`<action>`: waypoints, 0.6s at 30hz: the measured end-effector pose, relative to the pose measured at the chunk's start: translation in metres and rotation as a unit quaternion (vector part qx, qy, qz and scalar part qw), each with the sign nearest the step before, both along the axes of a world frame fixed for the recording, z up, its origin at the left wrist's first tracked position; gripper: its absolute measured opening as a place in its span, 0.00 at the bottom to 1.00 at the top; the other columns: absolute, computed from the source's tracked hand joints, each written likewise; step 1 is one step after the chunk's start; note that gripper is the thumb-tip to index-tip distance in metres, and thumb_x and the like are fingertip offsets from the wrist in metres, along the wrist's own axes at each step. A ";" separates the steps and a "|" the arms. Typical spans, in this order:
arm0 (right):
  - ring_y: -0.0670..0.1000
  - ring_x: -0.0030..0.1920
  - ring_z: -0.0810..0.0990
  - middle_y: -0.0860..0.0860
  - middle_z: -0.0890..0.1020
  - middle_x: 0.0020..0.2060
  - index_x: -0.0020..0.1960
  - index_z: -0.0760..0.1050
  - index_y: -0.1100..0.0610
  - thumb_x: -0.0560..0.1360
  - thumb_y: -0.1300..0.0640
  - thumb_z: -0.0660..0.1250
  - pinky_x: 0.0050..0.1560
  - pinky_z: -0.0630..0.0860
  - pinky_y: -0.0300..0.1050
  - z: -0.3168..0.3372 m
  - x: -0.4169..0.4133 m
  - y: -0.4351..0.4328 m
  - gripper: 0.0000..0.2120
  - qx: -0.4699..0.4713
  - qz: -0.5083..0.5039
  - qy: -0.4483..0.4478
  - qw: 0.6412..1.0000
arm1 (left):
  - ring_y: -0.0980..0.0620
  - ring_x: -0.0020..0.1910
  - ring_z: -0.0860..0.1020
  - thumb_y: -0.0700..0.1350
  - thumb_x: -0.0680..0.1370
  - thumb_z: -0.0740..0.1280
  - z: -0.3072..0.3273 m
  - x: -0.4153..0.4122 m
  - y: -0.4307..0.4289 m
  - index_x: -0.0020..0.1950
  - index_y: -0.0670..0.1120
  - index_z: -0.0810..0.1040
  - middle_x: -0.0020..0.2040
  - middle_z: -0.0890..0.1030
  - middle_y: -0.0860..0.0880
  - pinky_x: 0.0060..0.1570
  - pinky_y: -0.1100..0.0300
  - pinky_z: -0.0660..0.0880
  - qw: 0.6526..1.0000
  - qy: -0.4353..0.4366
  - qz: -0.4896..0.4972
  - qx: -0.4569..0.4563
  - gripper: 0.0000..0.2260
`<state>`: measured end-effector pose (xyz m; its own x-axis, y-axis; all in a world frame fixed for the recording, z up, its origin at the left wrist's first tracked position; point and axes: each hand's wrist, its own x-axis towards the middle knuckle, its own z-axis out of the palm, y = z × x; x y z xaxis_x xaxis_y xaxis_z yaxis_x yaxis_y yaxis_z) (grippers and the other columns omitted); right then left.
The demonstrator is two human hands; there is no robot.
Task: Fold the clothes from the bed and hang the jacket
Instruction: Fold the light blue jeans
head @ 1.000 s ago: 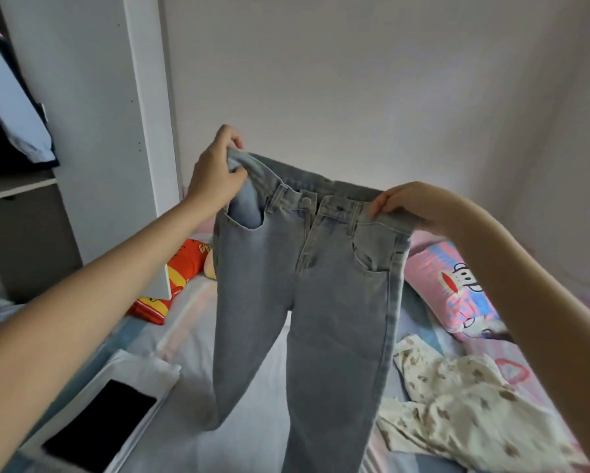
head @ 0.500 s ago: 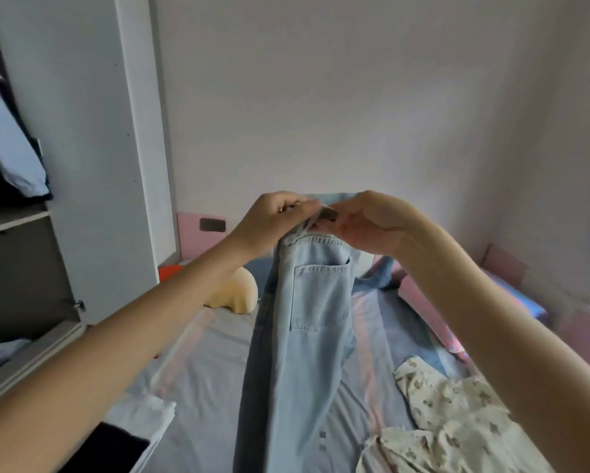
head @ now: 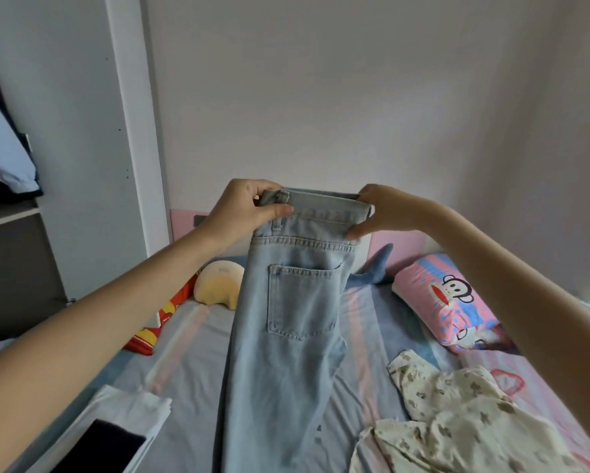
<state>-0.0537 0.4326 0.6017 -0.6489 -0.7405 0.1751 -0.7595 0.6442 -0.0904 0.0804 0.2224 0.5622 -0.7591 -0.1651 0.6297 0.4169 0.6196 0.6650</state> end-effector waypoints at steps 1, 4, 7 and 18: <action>0.58 0.49 0.78 0.57 0.81 0.46 0.49 0.80 0.61 0.65 0.45 0.77 0.50 0.75 0.49 0.000 0.001 -0.002 0.22 -0.011 0.005 0.019 1.000 | 0.62 0.40 0.79 0.37 0.71 0.73 0.002 0.000 -0.003 0.52 0.42 0.81 0.44 0.82 0.50 0.43 0.69 0.75 1.000 -0.006 0.007 -0.020 0.10; 0.55 0.40 0.77 0.54 0.80 0.36 0.44 0.78 0.62 0.67 0.50 0.76 0.42 0.72 0.47 0.006 0.005 -0.008 0.16 -0.088 0.061 0.080 0.991 | 0.56 0.43 0.78 0.38 0.69 0.75 0.012 0.000 -0.022 0.54 0.39 0.80 0.45 0.81 0.47 0.46 0.62 0.75 0.992 -0.008 0.055 -0.110 0.14; 0.51 0.33 0.72 0.44 0.73 0.30 0.41 0.73 0.51 0.70 0.58 0.74 0.35 0.67 0.44 0.002 0.009 -0.015 0.09 -0.179 0.123 0.084 0.973 | 0.50 0.48 0.75 0.39 0.68 0.77 0.018 -0.005 -0.044 0.53 0.38 0.79 0.49 0.78 0.44 0.49 0.58 0.71 0.978 0.014 0.099 -0.184 0.16; 0.41 0.30 0.71 0.41 0.74 0.27 0.39 0.71 0.56 0.69 0.66 0.74 0.29 0.68 0.34 0.038 0.002 -0.012 0.12 -0.264 0.257 -0.161 0.916 | 0.53 0.37 0.71 0.40 0.72 0.72 0.050 0.012 -0.042 0.44 0.42 0.73 0.38 0.73 0.46 0.38 0.59 0.68 0.996 0.015 0.022 -0.081 0.08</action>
